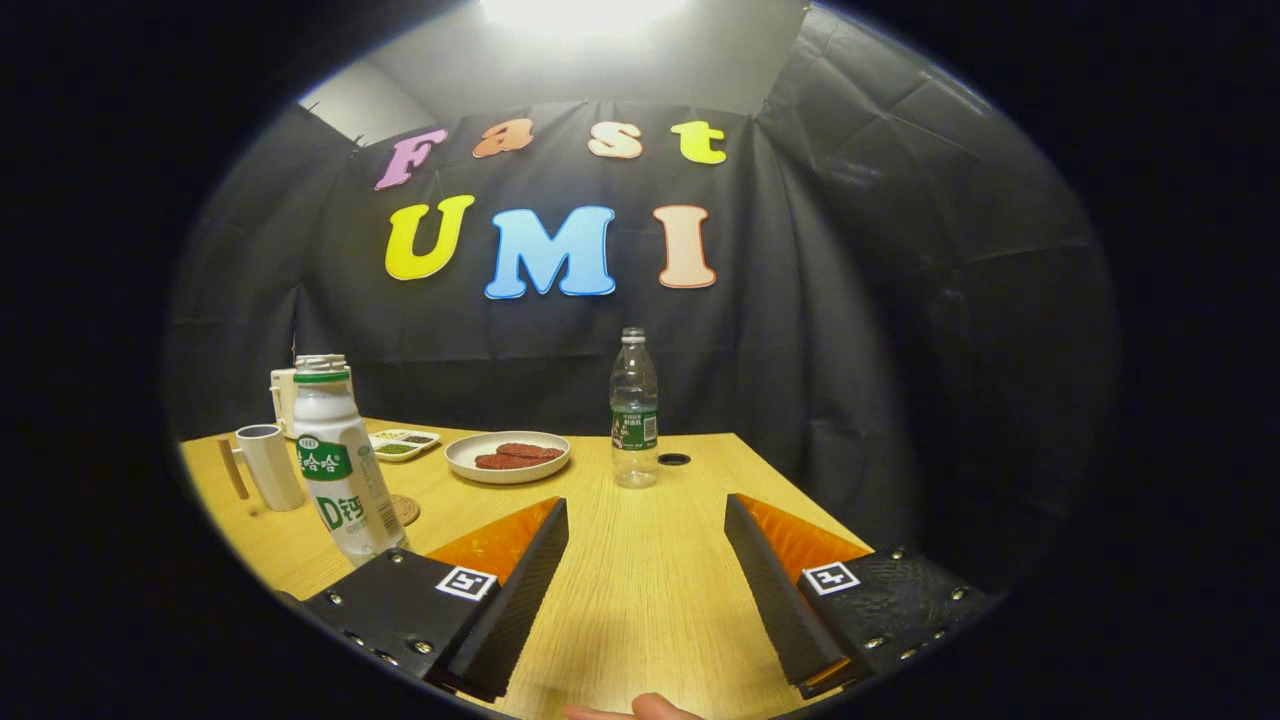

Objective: Take the bottle from table, then pour the juice into the cup, finally place the bottle on the coaster

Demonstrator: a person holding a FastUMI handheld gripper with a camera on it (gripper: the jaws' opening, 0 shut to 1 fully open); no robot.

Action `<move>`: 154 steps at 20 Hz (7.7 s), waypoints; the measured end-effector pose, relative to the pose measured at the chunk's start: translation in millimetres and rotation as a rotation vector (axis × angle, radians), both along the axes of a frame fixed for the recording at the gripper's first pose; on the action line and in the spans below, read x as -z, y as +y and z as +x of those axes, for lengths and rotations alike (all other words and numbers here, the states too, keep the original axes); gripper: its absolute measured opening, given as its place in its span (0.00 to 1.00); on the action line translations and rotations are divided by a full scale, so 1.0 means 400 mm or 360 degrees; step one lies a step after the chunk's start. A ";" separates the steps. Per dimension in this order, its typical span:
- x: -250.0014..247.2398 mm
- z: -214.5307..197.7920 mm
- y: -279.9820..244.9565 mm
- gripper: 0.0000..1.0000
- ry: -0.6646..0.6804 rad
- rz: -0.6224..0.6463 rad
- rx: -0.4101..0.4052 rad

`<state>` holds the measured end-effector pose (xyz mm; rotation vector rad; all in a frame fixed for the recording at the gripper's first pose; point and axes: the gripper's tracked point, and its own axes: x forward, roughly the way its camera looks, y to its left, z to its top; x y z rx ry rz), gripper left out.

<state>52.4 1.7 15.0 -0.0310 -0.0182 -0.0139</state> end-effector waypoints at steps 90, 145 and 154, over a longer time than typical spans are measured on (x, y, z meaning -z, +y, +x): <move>-0.099 0.021 0.536 0.62 0.0094 -0.0538 -0.0212; -0.189 0.072 0.824 0.62 -0.0435 -0.2490 0.0252; -0.207 0.075 0.826 0.61 -0.0498 -0.2628 0.0287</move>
